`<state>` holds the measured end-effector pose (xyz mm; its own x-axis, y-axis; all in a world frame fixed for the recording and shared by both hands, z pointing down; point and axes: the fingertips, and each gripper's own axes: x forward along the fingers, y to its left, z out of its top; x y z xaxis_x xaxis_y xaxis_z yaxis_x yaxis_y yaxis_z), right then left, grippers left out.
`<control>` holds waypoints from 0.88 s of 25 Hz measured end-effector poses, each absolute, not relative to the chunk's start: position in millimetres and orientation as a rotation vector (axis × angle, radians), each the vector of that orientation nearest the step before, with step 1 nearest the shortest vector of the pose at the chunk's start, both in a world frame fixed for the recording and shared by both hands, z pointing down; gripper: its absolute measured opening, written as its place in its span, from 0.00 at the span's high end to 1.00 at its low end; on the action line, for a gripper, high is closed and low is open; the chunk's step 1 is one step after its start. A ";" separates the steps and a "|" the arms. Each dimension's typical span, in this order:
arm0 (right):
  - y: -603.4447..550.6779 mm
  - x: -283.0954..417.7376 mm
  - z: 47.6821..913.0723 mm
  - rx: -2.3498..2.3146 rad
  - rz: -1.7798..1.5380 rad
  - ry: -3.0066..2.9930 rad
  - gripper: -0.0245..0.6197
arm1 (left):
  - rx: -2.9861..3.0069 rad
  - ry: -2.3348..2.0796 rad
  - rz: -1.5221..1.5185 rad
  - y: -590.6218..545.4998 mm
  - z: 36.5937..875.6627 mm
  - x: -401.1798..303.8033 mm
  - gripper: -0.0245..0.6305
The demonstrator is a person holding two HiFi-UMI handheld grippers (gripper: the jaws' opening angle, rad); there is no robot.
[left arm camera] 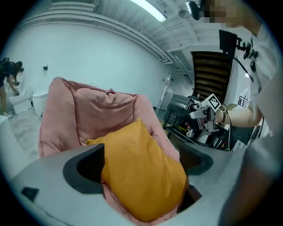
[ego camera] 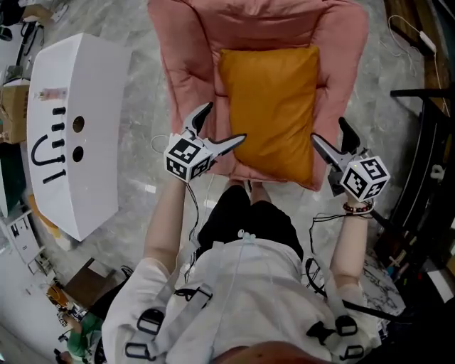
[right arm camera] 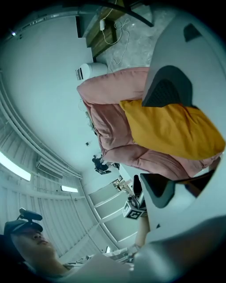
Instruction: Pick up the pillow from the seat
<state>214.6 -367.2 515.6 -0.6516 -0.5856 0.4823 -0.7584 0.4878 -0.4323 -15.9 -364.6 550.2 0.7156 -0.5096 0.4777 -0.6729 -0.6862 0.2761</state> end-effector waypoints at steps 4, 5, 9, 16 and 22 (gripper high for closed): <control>-377.3 215.3 535.7 1.146 0.937 -2.442 0.27 | 2.445 -0.872 0.479 -382.5 580.0 -18.0 0.16; -376.8 214.3 541.6 1.137 0.951 -2.434 0.27 | 2.426 -0.862 0.472 -384.6 588.2 -19.1 0.15; -377.2 205.4 576.2 1.101 0.992 -2.399 0.27 | 2.345 -0.805 0.420 -391.8 624.1 -26.6 0.14; -389.2 192.9 631.4 1.043 1.000 -2.333 0.27 | 2.208 -0.710 0.371 -401.2 684.4 -28.8 0.10; -384.1 191.5 655.8 1.009 1.069 -2.291 0.27 | 2.082 -0.656 0.335 -401.8 725.9 -30.9 0.07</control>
<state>191.5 -384.1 655.8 -0.6504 -0.4366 0.6216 -0.7568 0.4419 -0.4815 -30.9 -401.8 725.9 0.8227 -0.3247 0.4667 -0.5684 -0.4546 0.6857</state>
